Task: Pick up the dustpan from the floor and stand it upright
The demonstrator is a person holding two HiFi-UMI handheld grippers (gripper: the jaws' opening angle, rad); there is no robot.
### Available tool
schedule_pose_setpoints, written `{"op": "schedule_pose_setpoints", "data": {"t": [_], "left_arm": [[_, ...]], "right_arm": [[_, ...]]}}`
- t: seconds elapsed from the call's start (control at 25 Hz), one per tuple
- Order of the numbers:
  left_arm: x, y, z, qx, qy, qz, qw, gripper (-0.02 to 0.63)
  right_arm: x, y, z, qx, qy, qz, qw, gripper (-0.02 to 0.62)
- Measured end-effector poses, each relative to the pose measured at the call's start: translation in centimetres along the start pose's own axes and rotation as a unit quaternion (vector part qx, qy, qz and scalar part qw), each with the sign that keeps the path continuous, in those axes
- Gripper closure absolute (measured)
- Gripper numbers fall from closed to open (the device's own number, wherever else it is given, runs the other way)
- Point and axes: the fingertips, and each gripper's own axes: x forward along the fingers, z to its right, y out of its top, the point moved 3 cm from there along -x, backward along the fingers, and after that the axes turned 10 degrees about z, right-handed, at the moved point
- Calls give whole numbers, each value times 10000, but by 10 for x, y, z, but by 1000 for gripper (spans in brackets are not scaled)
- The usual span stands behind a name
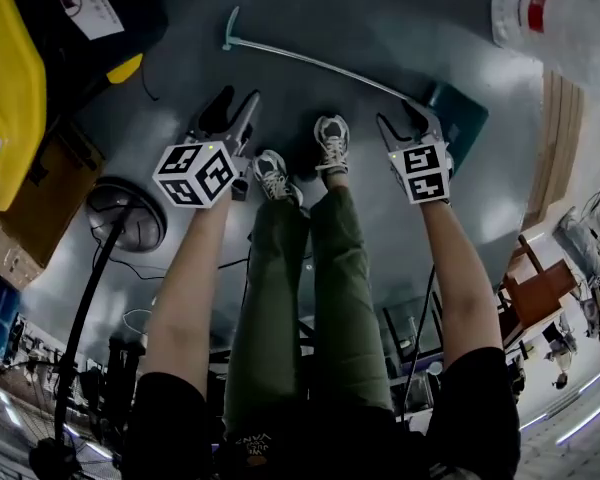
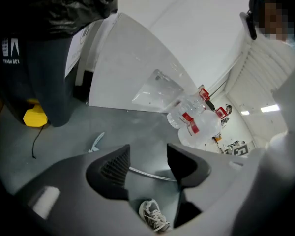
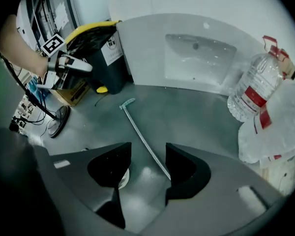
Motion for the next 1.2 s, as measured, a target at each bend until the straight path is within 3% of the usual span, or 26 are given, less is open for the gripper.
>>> {"op": "schedule_pose_setpoints", "data": {"t": [0.24,0.4,0.76,1.12,1.16,1.2], "left_arm": [[45,-39,-54,-432,367,-60,9984,348],[81,-66,-85,-470,507,-143,9975,348],[132,-116,-110,-679,548,-369,9955,348],[155,-139,-130,-1010,715,-450,9913,348],[158,-140,-130,-1017,731,-479,9910,348],[160,-142,-129,-1019,741,-512,9907,348]], "right_arm": [[69,-51,14,-128,-12,-607,9981,400],[114,-76,17,-299,220,-777,9963,400],[178,-126,30,-868,577,-1275,9864,402],[211,-155,35,-1307,857,-1677,9734,405],[213,-155,34,-1376,872,-1669,9724,413],[214,-155,34,-1436,880,-1660,9716,477]]}}
